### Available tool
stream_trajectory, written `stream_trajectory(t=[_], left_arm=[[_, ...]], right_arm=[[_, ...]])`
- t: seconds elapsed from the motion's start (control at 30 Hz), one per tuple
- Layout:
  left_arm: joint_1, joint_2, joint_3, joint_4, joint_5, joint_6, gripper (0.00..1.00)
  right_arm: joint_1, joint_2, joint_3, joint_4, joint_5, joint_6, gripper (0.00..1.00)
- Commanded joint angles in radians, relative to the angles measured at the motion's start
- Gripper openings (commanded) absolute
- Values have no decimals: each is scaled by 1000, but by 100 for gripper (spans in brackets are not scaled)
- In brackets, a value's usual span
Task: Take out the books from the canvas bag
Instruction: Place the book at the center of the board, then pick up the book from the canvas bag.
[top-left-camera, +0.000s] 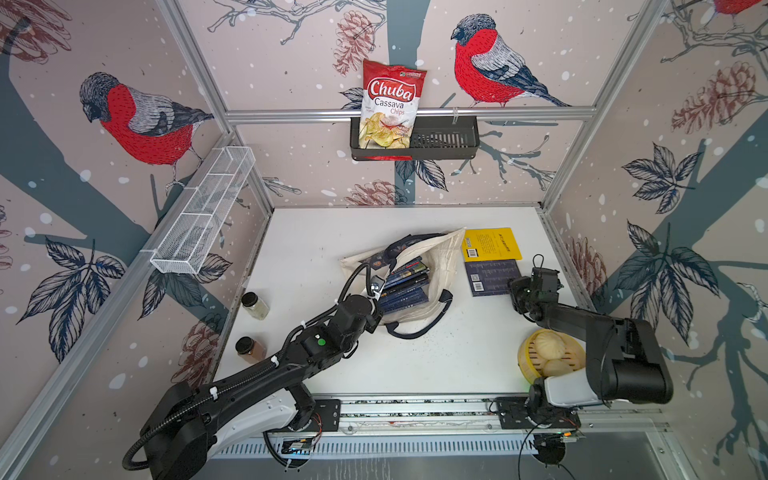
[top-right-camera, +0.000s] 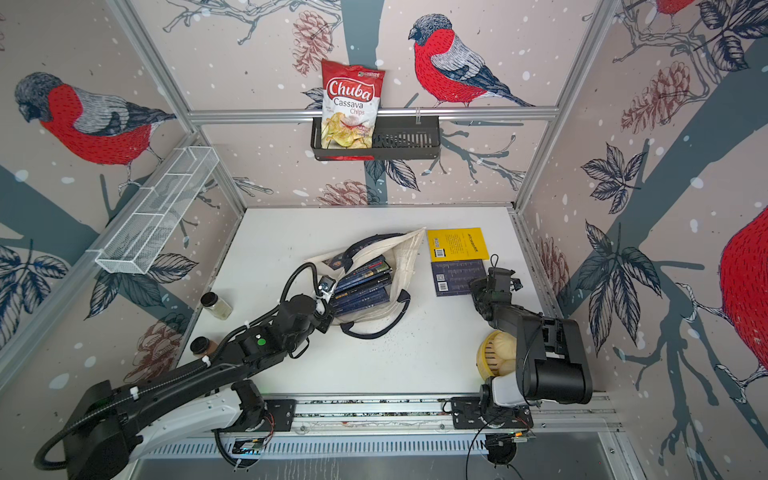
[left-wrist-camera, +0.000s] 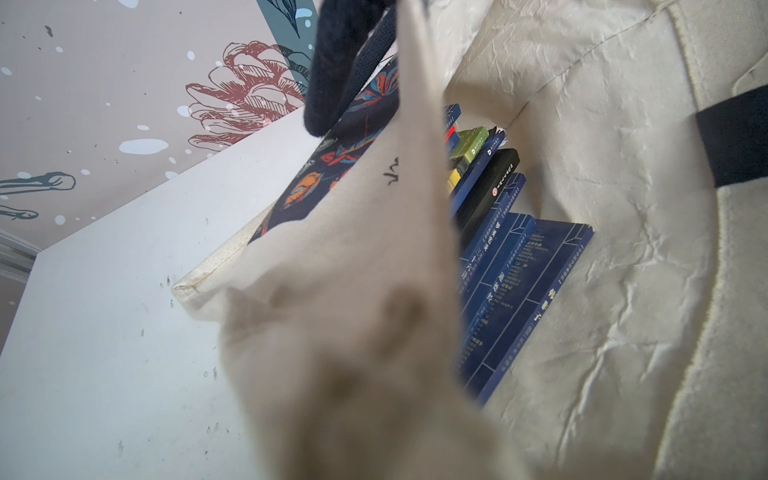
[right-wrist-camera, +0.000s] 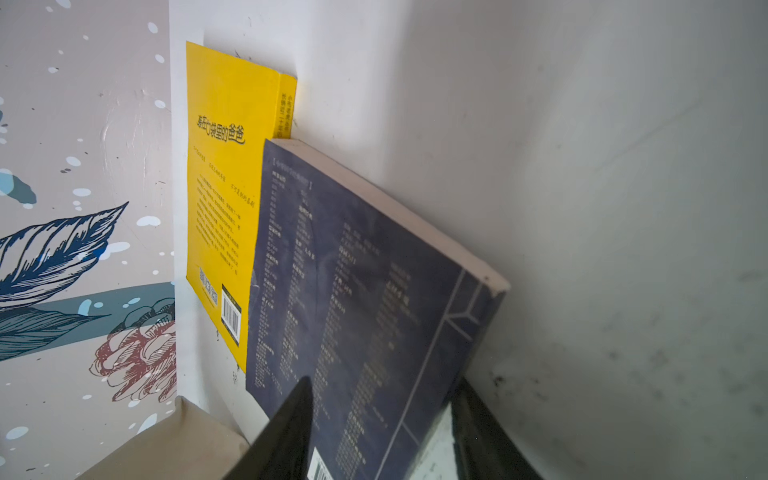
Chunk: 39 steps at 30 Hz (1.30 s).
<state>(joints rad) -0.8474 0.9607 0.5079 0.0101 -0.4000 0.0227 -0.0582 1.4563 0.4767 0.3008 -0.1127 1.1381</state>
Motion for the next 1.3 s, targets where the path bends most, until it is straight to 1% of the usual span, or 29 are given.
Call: stream_trajectory(t=[0.0, 0.1, 0.17, 0.3, 0.33, 0.47, 0.57, 0.6, 0.7, 0.8, 0.87, 0.9, 1.0, 1.07, 1.17, 1.27], left_arm=[[0, -3, 9, 22, -16, -3, 0], [0, -5, 10, 23, -16, -3, 0], [-1, -4, 9, 24, -11, 1, 0], [-1, -1, 17, 14, -8, 9, 0], [0, -5, 17, 12, -15, 8, 0], [0, -27, 11, 22, -30, 18, 0], [-1, -28, 23, 10, -43, 13, 0], [-1, -27, 26, 6, -47, 15, 0], [0, -27, 35, -4, -47, 13, 0], [-1, -22, 42, -7, -34, 20, 0], [0, -19, 41, -4, -18, 26, 0], [-1, -17, 42, -1, -12, 30, 0], [-1, -15, 55, -11, -34, 7, 0], [0, -33, 37, 7, -11, 25, 0], [-3, -86, -13, 62, 22, 64, 0], [-6, -136, -65, 117, 67, 117, 0]], right_arm=[[-10, -12, 10, -25, -31, -20, 65], [-12, -44, 10, -59, -34, -23, 79], [-12, -63, 9, -99, -41, -20, 84], [-10, -128, -13, -142, -38, -24, 98], [-6, -156, -17, -157, -31, -29, 100], [10, -295, -22, -233, -13, -42, 100], [67, -407, 7, -320, 39, -64, 100], [99, -445, 18, -345, 61, -69, 100], [254, -570, 64, -406, 174, -73, 100], [458, -678, 84, -371, 282, -52, 100], [611, -713, 101, -326, 352, -47, 100], [671, -713, 113, -305, 374, -49, 100], [855, -662, 160, -233, 448, -84, 100], [962, -599, 201, -183, 492, -125, 100], [1061, -501, 239, -98, 524, -159, 100], [1098, -400, 250, -17, 502, -153, 99]])
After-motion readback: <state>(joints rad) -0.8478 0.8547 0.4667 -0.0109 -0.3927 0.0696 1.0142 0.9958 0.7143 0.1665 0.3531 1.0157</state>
